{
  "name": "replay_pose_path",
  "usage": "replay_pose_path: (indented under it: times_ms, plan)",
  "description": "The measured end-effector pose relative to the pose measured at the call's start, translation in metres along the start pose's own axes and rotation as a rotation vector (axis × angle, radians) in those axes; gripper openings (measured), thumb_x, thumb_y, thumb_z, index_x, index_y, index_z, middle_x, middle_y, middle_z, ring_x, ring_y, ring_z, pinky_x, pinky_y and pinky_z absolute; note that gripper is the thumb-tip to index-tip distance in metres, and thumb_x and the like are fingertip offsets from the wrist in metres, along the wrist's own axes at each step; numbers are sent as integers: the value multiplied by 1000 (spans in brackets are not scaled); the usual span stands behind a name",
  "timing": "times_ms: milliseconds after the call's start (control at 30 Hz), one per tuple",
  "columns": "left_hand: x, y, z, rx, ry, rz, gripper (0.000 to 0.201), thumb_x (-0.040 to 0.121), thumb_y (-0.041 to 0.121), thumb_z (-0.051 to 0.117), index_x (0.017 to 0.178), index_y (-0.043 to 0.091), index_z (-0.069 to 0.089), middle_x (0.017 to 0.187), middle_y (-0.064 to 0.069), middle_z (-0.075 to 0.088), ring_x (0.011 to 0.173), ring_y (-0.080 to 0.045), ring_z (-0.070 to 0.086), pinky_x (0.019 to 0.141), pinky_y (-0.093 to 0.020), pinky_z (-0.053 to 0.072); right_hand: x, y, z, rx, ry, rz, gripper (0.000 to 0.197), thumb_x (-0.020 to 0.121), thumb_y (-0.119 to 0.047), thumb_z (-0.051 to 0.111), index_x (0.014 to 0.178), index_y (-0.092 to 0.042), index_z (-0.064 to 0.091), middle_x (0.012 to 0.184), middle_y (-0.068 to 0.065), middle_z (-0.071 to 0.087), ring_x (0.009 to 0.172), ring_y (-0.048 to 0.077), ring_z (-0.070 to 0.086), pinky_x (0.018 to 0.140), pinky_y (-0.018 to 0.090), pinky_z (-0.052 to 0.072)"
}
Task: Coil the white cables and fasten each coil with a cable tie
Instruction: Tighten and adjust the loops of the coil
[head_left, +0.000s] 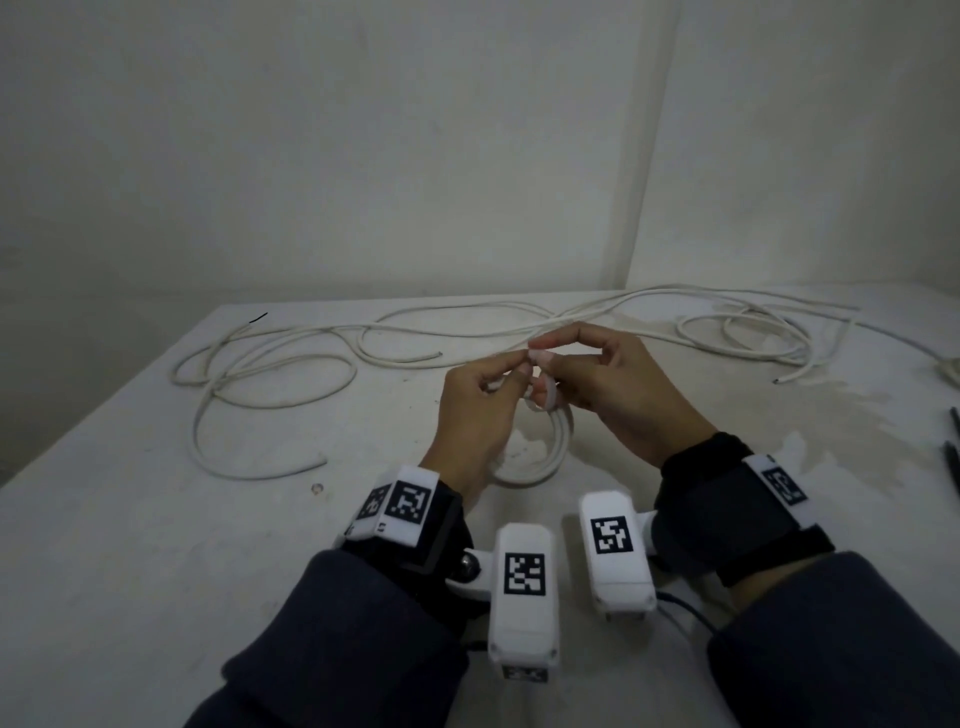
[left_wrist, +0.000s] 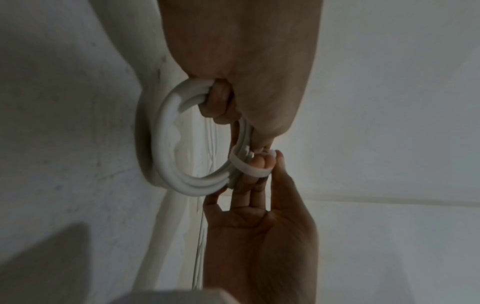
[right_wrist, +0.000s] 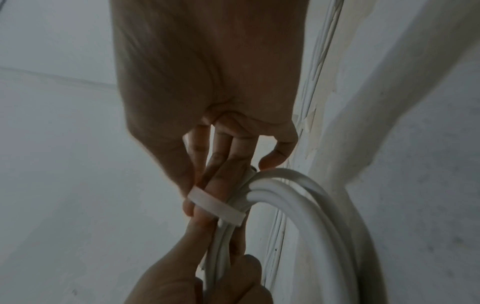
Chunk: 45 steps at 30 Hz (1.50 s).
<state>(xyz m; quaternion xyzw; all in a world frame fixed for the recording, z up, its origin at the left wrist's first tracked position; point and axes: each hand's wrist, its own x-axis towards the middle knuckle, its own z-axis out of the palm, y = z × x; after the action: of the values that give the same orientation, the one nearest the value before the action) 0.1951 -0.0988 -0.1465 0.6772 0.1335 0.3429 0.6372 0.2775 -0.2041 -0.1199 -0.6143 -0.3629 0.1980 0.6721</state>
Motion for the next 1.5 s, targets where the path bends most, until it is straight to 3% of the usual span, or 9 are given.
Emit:
replay_pose_path:
  times_ms: [133,467,633,800,933,1067,1233,1367,1500]
  plan:
    - [1,0,0,-14,22,-28,23,94,8,55,112,7,69,75,0,63,40,9,48,44,-2,33,0,0,-3,-18,-82,22,25,81,4,67,99,-13,68,74,15,72,73,19,71,72,24,53]
    - [1,0,-2,19,8,-17,26,96,8,53,117,6,66,103,-20,69,40,12,46,44,0,33,2,4,-4,4,-50,-16,31,78,13,64,97,-10,68,64,14,70,60,19,68,66,26,54]
    - [1,-1,-2,14,-5,-10,25,95,7,53,116,6,67,95,-11,68,43,11,49,46,0,35,3,6,-6,22,-47,-15,30,78,15,63,95,-10,69,66,18,70,62,23,69,67,28,56]
    - [0,0,-1,21,-35,5,22,94,7,56,107,17,70,92,-3,72,85,-6,66,78,-13,49,3,6,-5,30,-21,-31,22,77,14,66,83,-7,70,65,21,67,58,24,65,70,34,57]
    - [2,-2,-2,44,-53,1,22,94,9,56,108,16,71,98,-4,73,97,-13,67,90,-25,50,1,5,-4,29,15,-50,18,76,14,67,76,-4,68,65,23,66,55,23,64,69,34,58]
    - [3,-2,-4,57,-23,9,18,94,12,56,99,17,72,92,-4,73,86,-11,65,76,-20,51,3,5,-1,-48,31,-72,13,79,4,70,81,-9,72,79,25,70,69,24,67,75,32,55]
    - [1,-1,-2,32,-29,-59,22,96,15,54,107,7,72,59,15,58,43,7,48,44,-4,33,8,4,-2,-221,185,-64,6,86,-24,69,89,-25,74,67,-15,63,70,5,56,64,13,43]
    - [-3,5,2,-12,-108,-109,23,97,11,52,111,2,69,51,16,56,37,6,47,41,-4,32,4,3,0,-166,84,55,18,89,-21,64,88,-8,76,80,0,72,67,1,62,63,12,45]
    - [-7,8,5,-9,-164,-236,21,95,13,54,103,5,72,47,14,57,34,2,42,38,-10,30,4,2,-3,-83,240,40,16,83,-5,65,93,4,74,89,10,73,72,8,64,53,4,42]
